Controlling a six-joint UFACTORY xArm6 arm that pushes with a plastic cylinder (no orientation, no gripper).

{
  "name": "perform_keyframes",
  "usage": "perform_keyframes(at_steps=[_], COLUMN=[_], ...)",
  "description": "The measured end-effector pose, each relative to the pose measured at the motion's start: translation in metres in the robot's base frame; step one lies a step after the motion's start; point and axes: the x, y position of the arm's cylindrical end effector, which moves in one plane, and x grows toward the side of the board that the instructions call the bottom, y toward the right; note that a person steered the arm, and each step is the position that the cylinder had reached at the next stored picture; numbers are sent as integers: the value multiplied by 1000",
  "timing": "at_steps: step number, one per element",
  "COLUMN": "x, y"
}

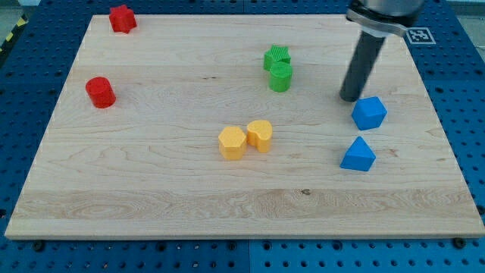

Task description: Place the cube to the right of the triangle

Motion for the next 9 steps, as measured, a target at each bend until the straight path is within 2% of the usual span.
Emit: perform_keyframes(at_steps=[1,2,3,4,5,6,9], x=[-6,16,18,5,18,55,85], y=[-11,-11,-9,20,36,43,43])
